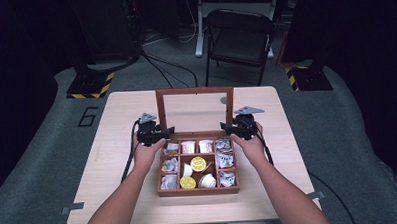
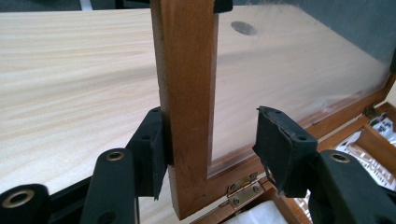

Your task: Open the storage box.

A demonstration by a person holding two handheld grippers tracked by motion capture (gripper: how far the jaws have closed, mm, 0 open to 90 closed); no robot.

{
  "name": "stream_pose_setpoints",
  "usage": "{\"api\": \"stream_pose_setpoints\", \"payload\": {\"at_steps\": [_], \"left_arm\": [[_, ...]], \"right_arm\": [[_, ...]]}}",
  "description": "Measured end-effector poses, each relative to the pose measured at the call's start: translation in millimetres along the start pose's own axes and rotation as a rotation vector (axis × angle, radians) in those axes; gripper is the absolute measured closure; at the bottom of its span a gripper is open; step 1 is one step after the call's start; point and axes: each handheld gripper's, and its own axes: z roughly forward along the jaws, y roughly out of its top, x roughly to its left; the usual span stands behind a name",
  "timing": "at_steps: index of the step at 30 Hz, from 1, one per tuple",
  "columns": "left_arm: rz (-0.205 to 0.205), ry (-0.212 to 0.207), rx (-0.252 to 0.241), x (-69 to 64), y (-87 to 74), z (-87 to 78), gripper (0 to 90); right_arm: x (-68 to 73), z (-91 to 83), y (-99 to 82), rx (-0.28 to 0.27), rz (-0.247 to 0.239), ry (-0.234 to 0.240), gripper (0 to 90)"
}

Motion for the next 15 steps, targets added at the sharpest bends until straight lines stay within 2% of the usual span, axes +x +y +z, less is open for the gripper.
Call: {"api": "stream_pose_setpoints", "payload": {"at_steps": [5, 15], "left_arm": [[-0.032, 0.008, -0.002, -1.6, 0.9, 2.7, 42.6], [-0.053, 0.003, -0.005, 0.9, 1.1, 7.7, 39.9]], "right_arm": [[1.4, 1.7, 0.6, 0.001, 0.021, 0.003, 45.7], [1.2, 8.1, 1.3, 0.015, 0.028, -0.009, 42.7]]}}
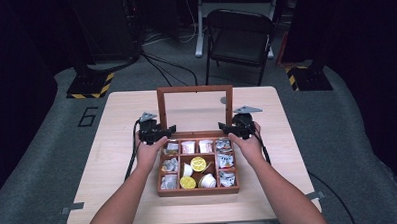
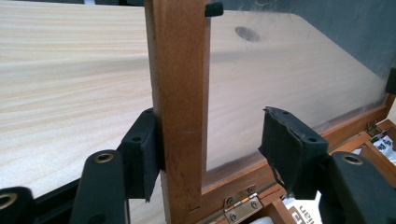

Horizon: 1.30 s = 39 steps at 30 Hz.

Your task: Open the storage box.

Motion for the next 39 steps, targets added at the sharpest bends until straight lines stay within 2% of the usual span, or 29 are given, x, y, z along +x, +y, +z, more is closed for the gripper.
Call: {"api": "stream_pose_setpoints", "payload": {"at_steps": [2, 3, 5, 8, 10, 21, 30, 33, 39], "left_arm": [[-0.001, 0.007, 0.002, 0.2, 0.2, 1.0, 39.8], [-0.002, 0.011, 0.000, 0.5, 0.5, 2.1, 39.8], [-0.010, 0.019, 0.010, -0.2, 1.5, 3.7, 39.4], [0.000, 0.034, 0.031, -0.9, 3.9, 5.9, 38.7], [-0.018, 0.026, 0.028, 0.5, 3.8, 7.0, 39.0], [-0.040, 0.025, 0.049, 2.9, 5.5, 12.3, 36.9], [-0.057, 0.009, 0.060, 8.0, 4.8, 16.6, 36.0], [-0.059, 0.000, 0.068, 10.1, 4.8, 17.7, 35.8], [-0.070, -0.026, 0.082, 15.1, 4.7, 19.5, 36.8]], "right_arm": [[1.4, 1.0, 1.7, 0.018, 0.013, -0.003, 41.8], [0.7, 1.9, 2.4, 0.021, 0.004, -0.006, 41.8], [-0.1, 3.3, 3.1, 0.029, 0.005, -0.007, 41.9], [-1.3, 5.0, 3.6, 0.035, 0.010, -0.008, 42.2], [-1.7, 6.0, 3.7, 0.039, 0.012, -0.008, 42.5], [-5.7, 12.4, 4.0, 0.058, 0.027, 0.000, 41.1], [-6.8, 15.9, 2.5, 0.071, 0.044, -0.003, 39.5], [-7.4, 17.2, 1.8, 0.078, 0.022, -0.013, 38.6], [-10.2, 19.3, 0.7, 0.084, 0.052, 0.004, 39.0]]}}
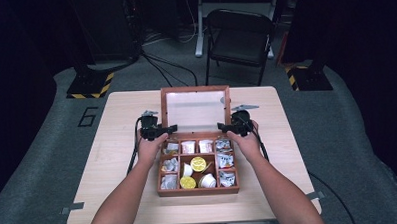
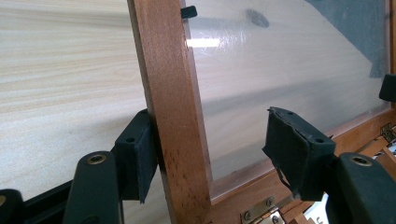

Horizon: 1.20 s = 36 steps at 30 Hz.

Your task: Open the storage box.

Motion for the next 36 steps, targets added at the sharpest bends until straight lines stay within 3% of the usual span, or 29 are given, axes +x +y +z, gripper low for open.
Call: {"api": "stream_pose_setpoints", "payload": {"at_steps": [10, 16, 28, 33, 36], "left_arm": [[-0.024, -0.018, 0.019, 4.0, 0.2, 2.5, 36.7], [-0.029, -0.019, 0.081, 5.4, 6.6, 4.2, 36.2], [-0.048, -0.038, 0.087, 11.6, 3.9, 8.7, 35.2], [-0.069, -0.036, 0.083, 11.2, 2.6, 10.9, 34.0], [-0.060, -0.035, 0.089, 12.0, 2.4, 11.8, 32.8]], "right_arm": [[-2.8, 1.1, -0.7, 0.013, 0.003, 0.009, 39.2], [-4.6, 2.2, -1.5, 0.024, 0.013, 0.017, 39.3], [-10.1, 4.9, -2.5, 0.049, 0.024, 0.027, 40.1], [-13.7, 6.4, -3.5, 0.058, 0.043, 0.048, 40.3], [-14.6, 7.1, -3.8, 0.068, 0.067, 0.056, 40.2]]}}
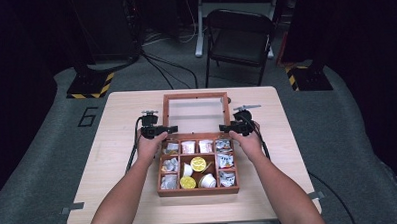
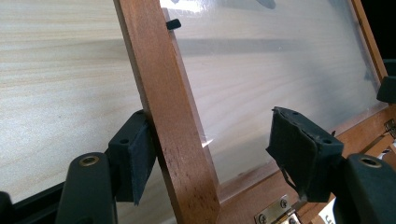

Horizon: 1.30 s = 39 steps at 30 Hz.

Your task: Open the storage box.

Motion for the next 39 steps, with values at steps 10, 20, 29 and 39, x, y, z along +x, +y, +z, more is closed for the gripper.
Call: {"api": "stream_pose_setpoints", "payload": {"at_steps": [10, 20, 29, 39], "left_arm": [[-0.018, -0.008, 0.007, 3.1, -1.3, 2.5, 32.0], [-0.035, -0.011, 0.009, 3.9, -1.9, 3.5, 31.9], [-0.048, -0.018, 0.007, 5.8, -3.0, 5.3, 31.3], [-0.054, -0.017, 0.019, 6.7, -3.1, 6.3, 30.2]], "right_arm": [[-2.1, 3.2, 2.9, 0.043, 0.054, 0.004, 40.2], [-4.8, 4.6, 3.5, 0.053, 0.060, 0.017, 40.2], [-7.4, 6.0, 2.2, 0.062, 0.090, 0.031, 40.0], [-9.5, 8.2, 0.4, 0.058, 0.121, 0.040, 39.8]]}}
